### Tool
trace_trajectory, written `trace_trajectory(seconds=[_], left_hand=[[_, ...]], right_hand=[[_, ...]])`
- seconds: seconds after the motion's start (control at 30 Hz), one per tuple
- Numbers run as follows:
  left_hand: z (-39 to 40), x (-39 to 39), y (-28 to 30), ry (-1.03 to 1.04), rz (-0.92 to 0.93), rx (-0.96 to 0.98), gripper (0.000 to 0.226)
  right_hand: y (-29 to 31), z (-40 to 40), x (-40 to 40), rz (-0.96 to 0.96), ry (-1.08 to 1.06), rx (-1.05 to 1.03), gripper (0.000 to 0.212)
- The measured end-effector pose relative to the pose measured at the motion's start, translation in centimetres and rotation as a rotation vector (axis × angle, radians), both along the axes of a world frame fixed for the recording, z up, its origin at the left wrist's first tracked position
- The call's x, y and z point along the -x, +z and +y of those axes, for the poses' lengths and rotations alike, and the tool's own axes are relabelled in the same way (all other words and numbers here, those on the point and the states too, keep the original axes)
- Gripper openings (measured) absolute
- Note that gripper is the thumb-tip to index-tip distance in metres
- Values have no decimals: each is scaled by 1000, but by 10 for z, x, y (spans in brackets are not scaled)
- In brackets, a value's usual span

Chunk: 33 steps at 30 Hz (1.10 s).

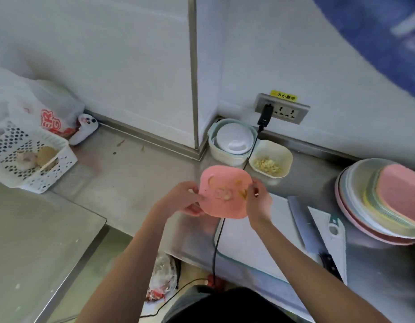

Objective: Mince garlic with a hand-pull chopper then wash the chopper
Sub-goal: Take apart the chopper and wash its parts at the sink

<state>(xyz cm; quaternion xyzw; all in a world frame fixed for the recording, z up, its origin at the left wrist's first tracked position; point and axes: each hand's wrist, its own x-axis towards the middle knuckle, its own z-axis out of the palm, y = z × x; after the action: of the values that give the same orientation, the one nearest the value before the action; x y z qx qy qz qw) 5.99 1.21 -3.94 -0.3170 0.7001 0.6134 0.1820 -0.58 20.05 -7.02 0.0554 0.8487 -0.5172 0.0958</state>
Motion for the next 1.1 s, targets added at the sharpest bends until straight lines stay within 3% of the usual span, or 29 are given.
trace_trajectory(seconds=[0.2,0.33,0.5,0.6,0.73,0.93,1.1], left_hand=[[89,65,21,-288,166,46,10],[162,104,38,-391,410,220,21],[266,151,48,-619,572,409,33],[321,178,49,-665,617,533,37],[371,197,26,-679,562,678,35],[392,213,-3,-596,412,584,37],[396,214,-2,-518,365,471,33]], right_hand=[[29,89,23,131,-329,-40,36],[47,151,22,329,-528,97,21],[64,239,40,321,-635,-63,45],[71,292,61,272,-615,-146,50],[63,342,86,13,-427,-365,49],[45,360,103,-144,-145,-496,64],[29,362,101,-89,-145,-426,74]])
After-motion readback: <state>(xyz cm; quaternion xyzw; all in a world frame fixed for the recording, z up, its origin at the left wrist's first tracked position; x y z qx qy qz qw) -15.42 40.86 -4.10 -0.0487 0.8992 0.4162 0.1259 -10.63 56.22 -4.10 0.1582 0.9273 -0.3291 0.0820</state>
